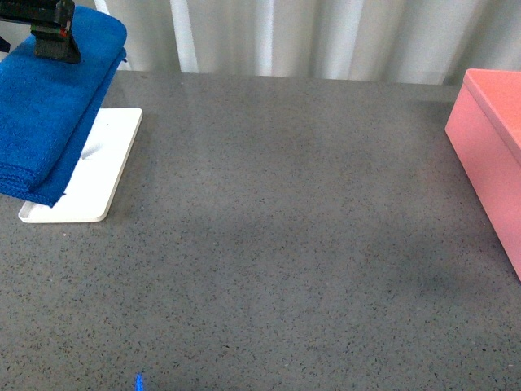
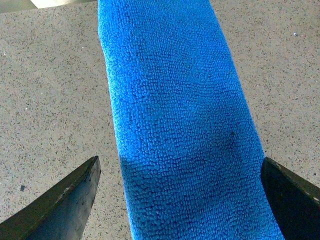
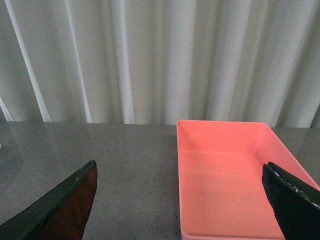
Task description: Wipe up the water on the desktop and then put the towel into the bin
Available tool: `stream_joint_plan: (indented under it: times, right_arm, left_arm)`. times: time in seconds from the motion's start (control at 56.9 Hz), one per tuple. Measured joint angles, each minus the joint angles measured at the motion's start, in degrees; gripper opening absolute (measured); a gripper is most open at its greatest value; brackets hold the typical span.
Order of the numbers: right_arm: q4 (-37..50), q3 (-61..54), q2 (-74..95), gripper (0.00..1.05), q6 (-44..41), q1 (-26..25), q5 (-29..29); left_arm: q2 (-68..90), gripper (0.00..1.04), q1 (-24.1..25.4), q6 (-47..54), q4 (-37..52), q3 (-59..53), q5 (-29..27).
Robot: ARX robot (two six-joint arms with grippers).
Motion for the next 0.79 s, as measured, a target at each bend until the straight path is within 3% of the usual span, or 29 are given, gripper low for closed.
stream_joint_plan:
  times: [0.106, 0.633, 0.792]
  right_arm:
    - [0.00, 0.00, 0.00, 0.98, 0.00, 0.00, 0.00]
    - [0.00, 0.00, 0.00, 0.98, 0.00, -0.02, 0.00]
    - [0.00, 0.00, 0.00, 0.98, 0.00, -0.02, 0.00]
  left_arm:
    - [0.11, 0.94, 0.09, 0.04, 0.42, -0.07, -0.09]
    - [0.46, 0.09, 1.64, -0.44, 1.88, -1.92, 2.78]
    - [-0.90, 0.05, 1.86, -1.05, 1.88, -2.99, 4.83]
